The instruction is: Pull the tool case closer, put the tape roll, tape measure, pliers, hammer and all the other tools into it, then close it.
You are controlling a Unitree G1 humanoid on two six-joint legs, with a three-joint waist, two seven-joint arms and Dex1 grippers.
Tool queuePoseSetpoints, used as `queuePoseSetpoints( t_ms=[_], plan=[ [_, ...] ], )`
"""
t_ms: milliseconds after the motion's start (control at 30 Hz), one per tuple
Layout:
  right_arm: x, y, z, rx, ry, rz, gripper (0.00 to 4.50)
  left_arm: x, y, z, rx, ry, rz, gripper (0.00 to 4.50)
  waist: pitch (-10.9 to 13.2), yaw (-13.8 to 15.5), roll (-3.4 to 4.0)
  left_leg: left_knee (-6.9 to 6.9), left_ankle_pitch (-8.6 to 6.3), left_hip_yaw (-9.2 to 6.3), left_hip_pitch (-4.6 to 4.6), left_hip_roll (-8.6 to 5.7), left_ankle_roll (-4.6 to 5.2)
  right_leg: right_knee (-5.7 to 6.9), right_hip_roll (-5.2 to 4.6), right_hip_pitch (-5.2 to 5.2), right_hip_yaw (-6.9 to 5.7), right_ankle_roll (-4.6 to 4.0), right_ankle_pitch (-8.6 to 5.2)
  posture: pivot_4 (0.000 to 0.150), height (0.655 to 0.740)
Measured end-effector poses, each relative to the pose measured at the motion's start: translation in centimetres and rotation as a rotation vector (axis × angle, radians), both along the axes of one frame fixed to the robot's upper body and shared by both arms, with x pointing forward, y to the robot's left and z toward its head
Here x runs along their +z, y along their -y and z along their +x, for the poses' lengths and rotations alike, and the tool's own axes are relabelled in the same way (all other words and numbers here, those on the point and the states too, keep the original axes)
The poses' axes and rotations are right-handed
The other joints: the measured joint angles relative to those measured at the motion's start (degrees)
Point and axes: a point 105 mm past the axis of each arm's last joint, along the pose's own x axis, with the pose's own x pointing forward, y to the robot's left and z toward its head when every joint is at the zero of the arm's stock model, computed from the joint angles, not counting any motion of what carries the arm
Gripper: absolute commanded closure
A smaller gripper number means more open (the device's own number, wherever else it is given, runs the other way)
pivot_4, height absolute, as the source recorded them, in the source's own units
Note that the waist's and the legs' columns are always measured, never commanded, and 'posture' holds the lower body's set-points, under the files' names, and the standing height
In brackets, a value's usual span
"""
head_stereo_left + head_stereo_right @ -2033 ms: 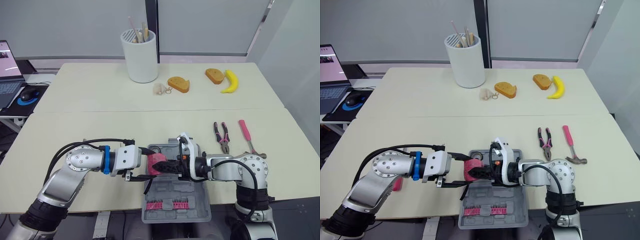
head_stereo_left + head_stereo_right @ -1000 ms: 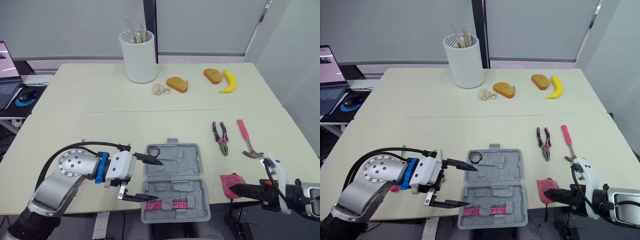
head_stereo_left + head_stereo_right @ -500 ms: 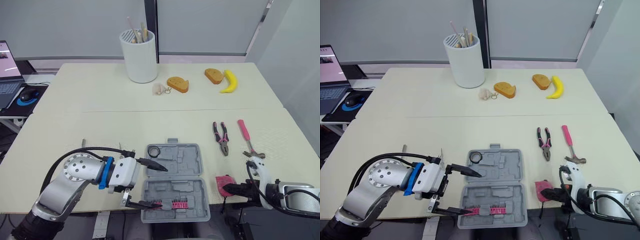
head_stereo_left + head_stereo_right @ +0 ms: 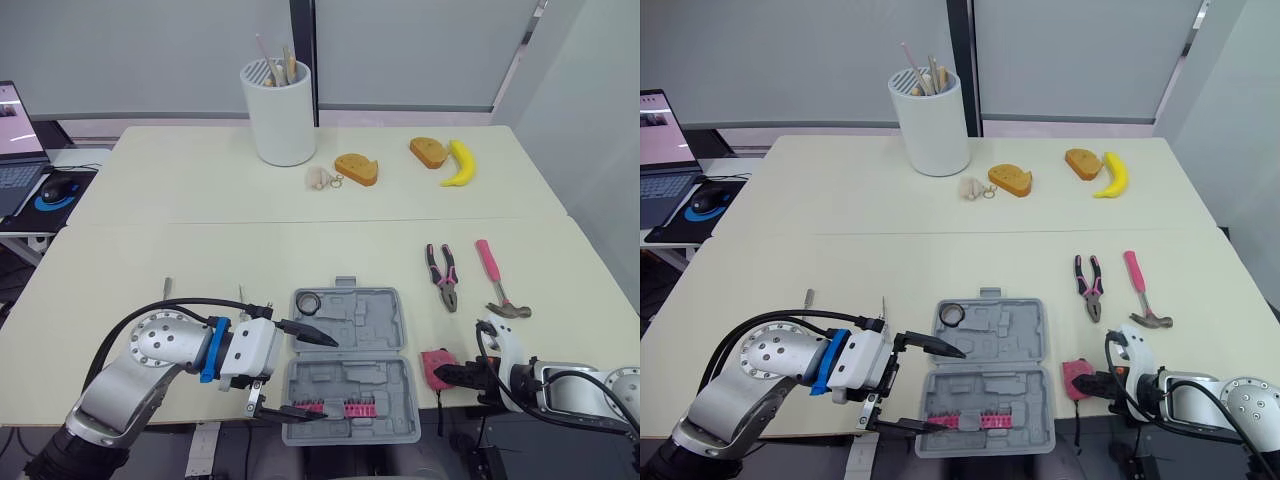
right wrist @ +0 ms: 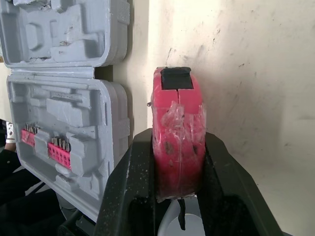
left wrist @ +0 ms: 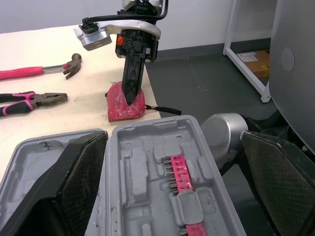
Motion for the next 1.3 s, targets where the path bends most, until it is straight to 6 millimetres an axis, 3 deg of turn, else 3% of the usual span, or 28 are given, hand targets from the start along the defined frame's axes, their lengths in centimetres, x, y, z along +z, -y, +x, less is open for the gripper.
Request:
queuePoseSetpoints(
  t_ms=[200,333,367,567,667,767,867,1033,1300],
  plan=[
    [0.0,0.9,-0.3,-0.034,-0.025,-0.008,1.35,0.0,0.1,0.0,0.0,0.006,-0.007,0.0,0.0,0.28,0.0,0.0,0.0,0.02,-0.01,-0.01,0.0,0.0,0.0,0.0,0.02,0.0,0.0,0.15,0.7303],
    [0.9,3.0,-1.3,-0.06,-0.041,-0.051,0.1,-0.1,0.2,0.2,0.0,0.017,-0.011,0.0,-0.01,0.67,0.04,0.0,0.0,0.04,-0.02,-0.03,0.0,-0.01,-0.01,0.0,0.03,0.0,0.0,0.15,0.7303],
    [1.4,3.7,-1.7,-0.054,-0.035,-0.075,0.01,-0.2,0.2,0.2,0.002,0.014,-0.011,0.0,-0.03,0.71,0.08,0.0,0.0,0.05,-0.02,-0.04,0.0,-0.01,-0.02,0.0,0.04,0.0,0.0,0.15,0.7303],
    [3.9,4.6,-2.9,0.19,0.138,-0.296,0.01,-0.3,0.3,0.3,0.001,0.021,-0.018,0.0,-0.12,0.62,0.22,-0.01,0.0,0.0,0.02,0.05,0.0,-0.01,0.06,-0.01,-0.03,0.29,-0.17,0.15,0.7303],
    [4.8,4.1,-2.1,0.444,0.417,-0.45,0.01,-0.5,0.3,0.4,0.006,0.022,-0.017,0.0,-0.16,0.7,0.27,0.01,0.0,-0.02,0.03,0.05,0.0,-0.04,0.07,0.0,-0.07,0.32,-0.19,0.15,0.7303],
    [5.5,2.3,-1.4,0.686,0.715,-0.475,0.01,-0.6,0.4,0.4,0.006,0.015,-0.022,0.0,-0.17,0.67,0.27,0.03,0.0,0.03,0.03,0.02,-0.01,-0.05,0.05,0.0,-0.06,0.32,-0.18,0.15,0.7303],
    [4.6,1.8,-1.5,0.861,0.832,-0.482,0.01,-0.8,0.6,0.3,-0.002,0.009,-0.022,0.0,-0.16,0.67,0.26,0.06,0.0,0.04,0.03,-0.01,-0.02,-0.02,0.01,0.02,-0.04,0.32,-0.18,0.15,0.7303],
    [2.5,2.3,0.2,0.992,0.938,-0.505,0.01,-0.6,0.9,0.3,-0.014,0.018,-0.026,0.0,-0.15,0.58,0.24,0.1,0.01,0.03,0.1,0.01,-0.02,0.03,0.03,0.07,-0.02,0.16,-0.09,0.15,0.7303],
    [-0.8,3.2,-1.0,1.085,0.859,-0.443,0.01,-0.6,0.9,0.3,-0.016,0.02,-0.024,0.0,-0.16,0.72,0.32,0.09,0.01,0.01,0.16,0.0,-0.02,0.03,0.01,0.15,-0.04,-0.07,0.02,0.15,0.7303]
  ],
)
